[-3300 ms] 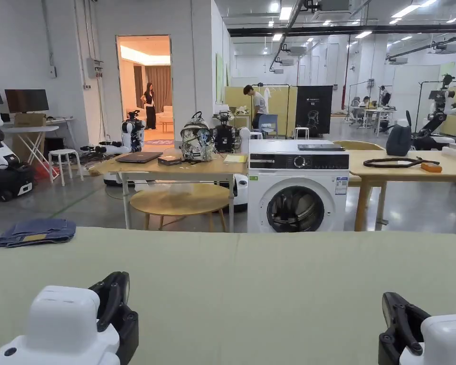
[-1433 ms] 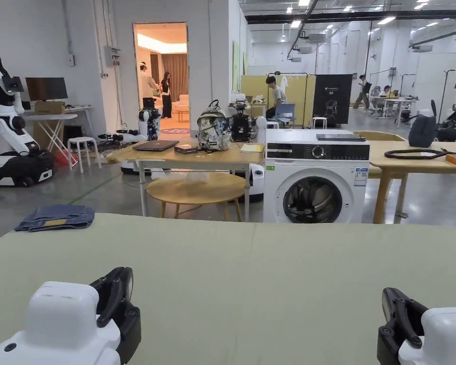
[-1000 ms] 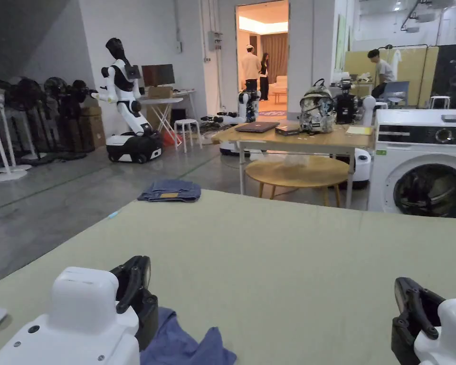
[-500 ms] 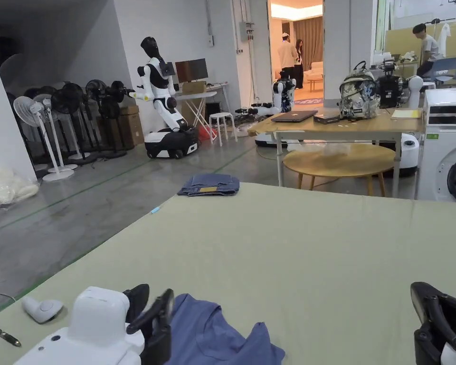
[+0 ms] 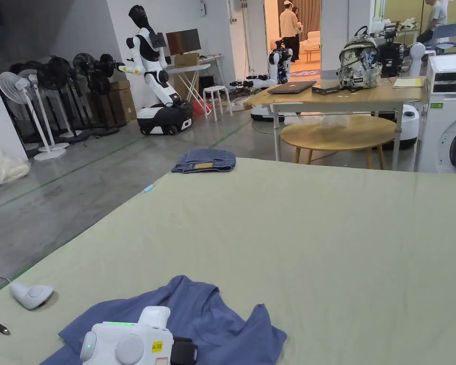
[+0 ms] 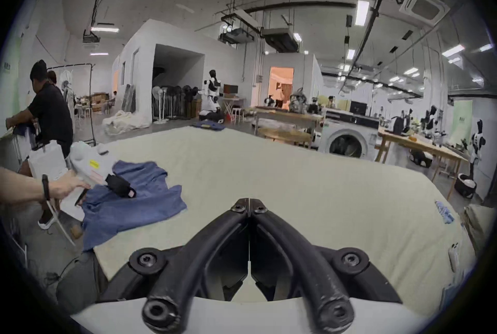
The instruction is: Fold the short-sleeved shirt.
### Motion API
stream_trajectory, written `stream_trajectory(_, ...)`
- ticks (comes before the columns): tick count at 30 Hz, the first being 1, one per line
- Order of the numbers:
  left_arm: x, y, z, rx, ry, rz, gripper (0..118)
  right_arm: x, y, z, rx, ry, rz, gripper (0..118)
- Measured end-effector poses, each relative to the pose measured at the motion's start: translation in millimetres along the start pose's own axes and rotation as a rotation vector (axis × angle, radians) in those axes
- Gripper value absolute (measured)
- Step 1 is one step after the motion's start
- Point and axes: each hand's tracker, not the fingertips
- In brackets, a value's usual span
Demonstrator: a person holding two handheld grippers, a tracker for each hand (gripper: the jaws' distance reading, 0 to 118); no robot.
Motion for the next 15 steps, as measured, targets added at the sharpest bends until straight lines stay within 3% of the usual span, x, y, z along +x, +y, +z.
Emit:
stream_trajectory(2,3,-5,12,0.107,0.003,-0.010,64,-2,-10,1,-0.024,-0.003,0.010,0)
stream_trajectory(4,12,-7,13,0.086,0.035,-0.068,56,-4,-20,3,-0.051,0.000,0.003,0)
stream_trajectory(5,14,-6,13,0.084,0.020,-0.091,45,-4,-23,4,-0.064,0.011,-0.002,0)
stream_trajectory(7,19,-2,12,0.079,0.043,-0.089,8,-4,-28,6,-0.083,0.015,-0.009,0)
stream_trajectory(8,19,-3,11,0.077,0.046,-0.082,0,-3,-29,8,-0.086,0.015,-0.012,0)
stream_trajectory(11,6,7,23,0.082,-0.027,0.067,0,1,-28,19,-0.075,0.020,-0.036,0)
stream_trajectory(13,-20,31,45,0.198,-0.166,0.299,0,6,-26,26,-0.061,0.016,-0.059,0)
stream_trajectory(15,-26,61,81,0.315,-0.144,0.331,0,12,-26,34,-0.054,-0.003,-0.073,0)
